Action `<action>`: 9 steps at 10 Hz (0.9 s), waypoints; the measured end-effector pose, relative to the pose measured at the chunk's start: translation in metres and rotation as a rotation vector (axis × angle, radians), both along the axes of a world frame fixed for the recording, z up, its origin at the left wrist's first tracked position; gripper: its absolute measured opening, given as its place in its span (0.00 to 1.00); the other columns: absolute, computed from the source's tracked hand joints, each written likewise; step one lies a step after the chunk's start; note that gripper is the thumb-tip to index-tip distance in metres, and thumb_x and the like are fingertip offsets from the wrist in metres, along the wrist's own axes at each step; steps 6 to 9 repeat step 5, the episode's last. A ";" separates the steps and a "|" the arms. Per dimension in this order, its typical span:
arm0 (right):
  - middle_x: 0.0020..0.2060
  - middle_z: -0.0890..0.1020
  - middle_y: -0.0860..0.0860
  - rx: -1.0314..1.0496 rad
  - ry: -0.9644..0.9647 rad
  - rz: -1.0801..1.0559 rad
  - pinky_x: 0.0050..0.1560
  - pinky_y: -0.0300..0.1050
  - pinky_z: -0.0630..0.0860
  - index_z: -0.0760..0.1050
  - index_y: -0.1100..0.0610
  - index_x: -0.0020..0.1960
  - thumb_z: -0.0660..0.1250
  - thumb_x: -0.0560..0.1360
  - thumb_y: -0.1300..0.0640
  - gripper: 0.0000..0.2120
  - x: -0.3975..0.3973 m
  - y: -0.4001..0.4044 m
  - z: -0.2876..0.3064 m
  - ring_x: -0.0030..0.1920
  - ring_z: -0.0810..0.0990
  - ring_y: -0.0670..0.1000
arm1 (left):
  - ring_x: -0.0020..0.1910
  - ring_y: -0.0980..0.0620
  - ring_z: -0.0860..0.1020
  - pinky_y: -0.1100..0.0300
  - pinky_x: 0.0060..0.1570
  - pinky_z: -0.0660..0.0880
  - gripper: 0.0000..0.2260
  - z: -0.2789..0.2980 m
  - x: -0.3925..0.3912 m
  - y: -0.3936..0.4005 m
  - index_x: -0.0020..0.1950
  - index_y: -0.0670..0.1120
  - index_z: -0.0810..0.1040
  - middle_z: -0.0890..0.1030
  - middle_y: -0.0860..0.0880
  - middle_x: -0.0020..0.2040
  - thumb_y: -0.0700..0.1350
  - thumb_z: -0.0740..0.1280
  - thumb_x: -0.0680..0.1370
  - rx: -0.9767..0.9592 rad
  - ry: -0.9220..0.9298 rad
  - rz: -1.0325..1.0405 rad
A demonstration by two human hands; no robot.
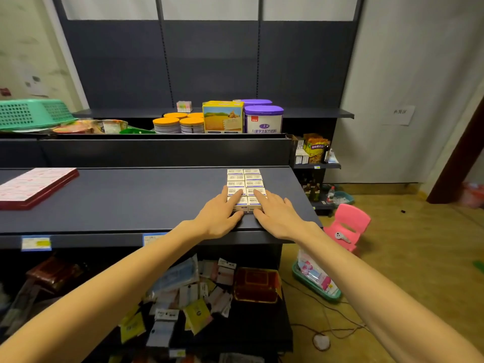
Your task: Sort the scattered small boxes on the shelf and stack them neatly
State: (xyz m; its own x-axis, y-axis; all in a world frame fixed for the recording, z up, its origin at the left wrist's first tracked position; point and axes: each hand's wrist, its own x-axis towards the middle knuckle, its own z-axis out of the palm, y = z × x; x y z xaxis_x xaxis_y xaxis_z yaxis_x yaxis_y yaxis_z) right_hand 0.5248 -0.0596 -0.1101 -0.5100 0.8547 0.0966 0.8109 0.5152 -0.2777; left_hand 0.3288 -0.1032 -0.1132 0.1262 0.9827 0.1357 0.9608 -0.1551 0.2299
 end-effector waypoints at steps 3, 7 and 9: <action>0.76 0.64 0.53 -0.068 0.280 -0.024 0.74 0.59 0.62 0.53 0.49 0.80 0.55 0.81 0.41 0.30 0.001 -0.002 0.023 0.77 0.61 0.57 | 0.81 0.38 0.49 0.43 0.80 0.49 0.37 0.022 -0.020 -0.016 0.82 0.50 0.39 0.46 0.39 0.83 0.67 0.49 0.81 0.015 0.104 0.094; 0.75 0.66 0.58 0.097 0.084 -0.180 0.74 0.64 0.58 0.61 0.56 0.77 0.54 0.82 0.39 0.30 -0.030 0.002 0.038 0.76 0.60 0.60 | 0.82 0.41 0.47 0.43 0.79 0.43 0.34 0.049 -0.079 -0.026 0.83 0.51 0.46 0.44 0.43 0.83 0.67 0.43 0.82 -0.016 0.323 0.166; 0.75 0.66 0.58 0.097 0.084 -0.180 0.74 0.64 0.58 0.61 0.56 0.77 0.54 0.82 0.39 0.30 -0.030 0.002 0.038 0.76 0.60 0.60 | 0.82 0.41 0.47 0.43 0.79 0.43 0.34 0.049 -0.079 -0.026 0.83 0.51 0.46 0.44 0.43 0.83 0.67 0.43 0.82 -0.016 0.323 0.166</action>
